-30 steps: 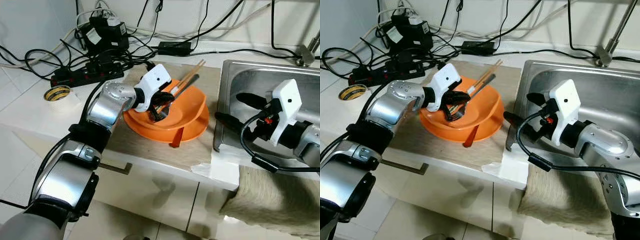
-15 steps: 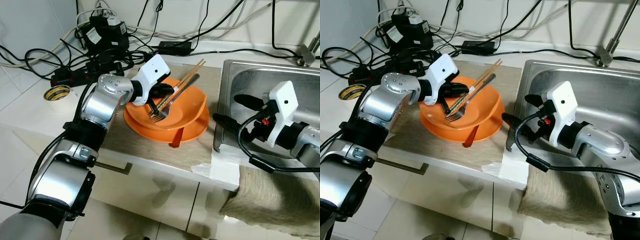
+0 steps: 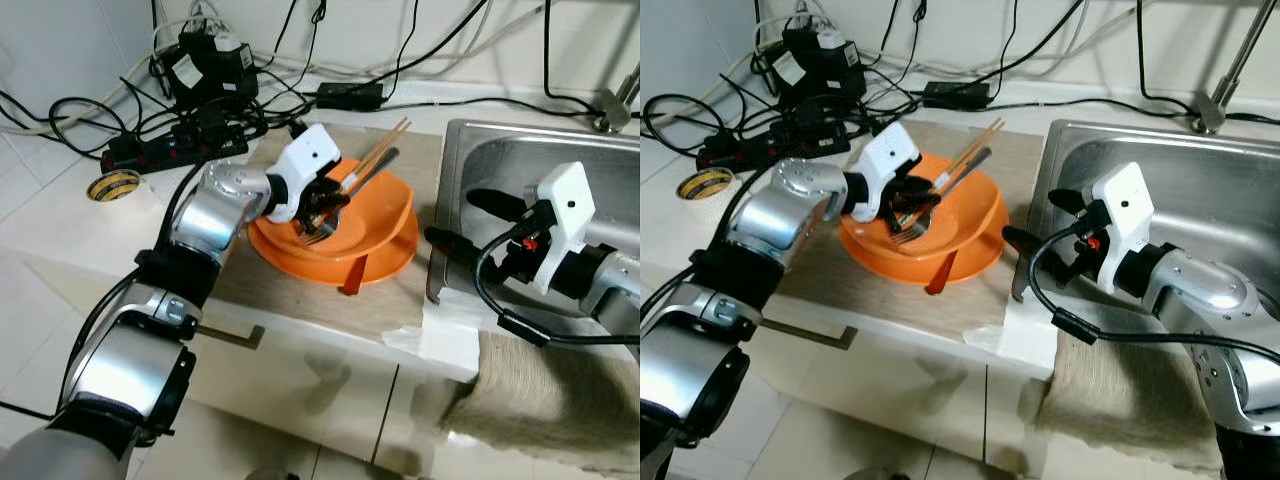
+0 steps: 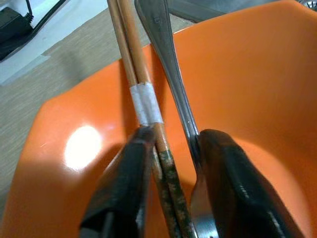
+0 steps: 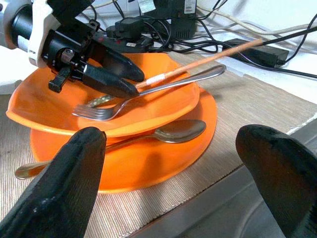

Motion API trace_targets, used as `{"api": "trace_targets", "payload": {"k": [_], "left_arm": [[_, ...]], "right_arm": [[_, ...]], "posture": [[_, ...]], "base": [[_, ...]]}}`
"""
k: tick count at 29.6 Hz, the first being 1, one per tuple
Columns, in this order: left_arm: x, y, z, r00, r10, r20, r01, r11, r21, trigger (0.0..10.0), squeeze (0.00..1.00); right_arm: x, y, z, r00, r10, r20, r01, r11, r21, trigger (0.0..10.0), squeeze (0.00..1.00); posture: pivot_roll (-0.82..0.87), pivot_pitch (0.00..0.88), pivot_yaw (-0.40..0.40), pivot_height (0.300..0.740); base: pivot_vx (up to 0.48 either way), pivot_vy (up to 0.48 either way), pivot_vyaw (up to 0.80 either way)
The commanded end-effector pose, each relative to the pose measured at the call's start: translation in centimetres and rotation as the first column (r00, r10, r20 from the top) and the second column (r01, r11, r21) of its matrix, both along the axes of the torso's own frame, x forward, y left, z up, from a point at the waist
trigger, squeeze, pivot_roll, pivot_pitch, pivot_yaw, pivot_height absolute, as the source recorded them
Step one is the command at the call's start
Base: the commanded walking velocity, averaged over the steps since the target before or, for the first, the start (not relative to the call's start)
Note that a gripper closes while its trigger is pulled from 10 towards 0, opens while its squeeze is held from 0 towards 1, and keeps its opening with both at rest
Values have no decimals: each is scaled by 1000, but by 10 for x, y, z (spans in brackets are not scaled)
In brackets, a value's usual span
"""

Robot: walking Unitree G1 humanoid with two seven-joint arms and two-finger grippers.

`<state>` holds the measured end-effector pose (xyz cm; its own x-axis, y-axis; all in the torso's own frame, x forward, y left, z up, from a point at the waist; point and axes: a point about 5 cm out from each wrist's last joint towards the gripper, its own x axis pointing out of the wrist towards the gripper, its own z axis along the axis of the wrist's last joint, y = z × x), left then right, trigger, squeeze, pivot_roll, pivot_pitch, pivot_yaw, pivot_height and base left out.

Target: Kitchen organization

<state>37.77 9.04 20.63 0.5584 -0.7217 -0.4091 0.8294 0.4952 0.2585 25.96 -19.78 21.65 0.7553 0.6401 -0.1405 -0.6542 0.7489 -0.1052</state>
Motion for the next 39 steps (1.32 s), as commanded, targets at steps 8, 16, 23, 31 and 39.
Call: {"api": "trace_targets", "payload": {"k": [8,16,23,31,39], "left_arm": [[4,2,-3,1000,16,-13,-15,1000,26,10000,1000],[4,-1,-6,1000,8,-13,-8,999,38,10000,0],[7,0,-7,999,28,-25,-27,999,25,0,0],[7,0,-1,1000,11,-6,-11,1000,19,0,0],[5,0,2,1000,-16,7,15,1000,15,0,0]], "right_arm": [[-6,-3,14,1000,26,17,-26,1000,-14,10000,0],[-6,-2,13,1000,22,18,-22,1000,-16,10000,0],[-5,-2,13,1000,16,16,-16,1000,-8,10000,0],[-5,-1,12,1000,16,13,-16,1000,-6,10000,0],[-4,-1,9,1000,14,7,-14,1000,-7,10000,0]], "posture": [[-82,0,90,740],[-84,0,91,740],[-83,0,90,740],[-81,0,91,740],[-76,0,89,740]], "base": [[0,0,0],[0,0,0],[0,0,0],[0,0,0],[0,0,0]]}}
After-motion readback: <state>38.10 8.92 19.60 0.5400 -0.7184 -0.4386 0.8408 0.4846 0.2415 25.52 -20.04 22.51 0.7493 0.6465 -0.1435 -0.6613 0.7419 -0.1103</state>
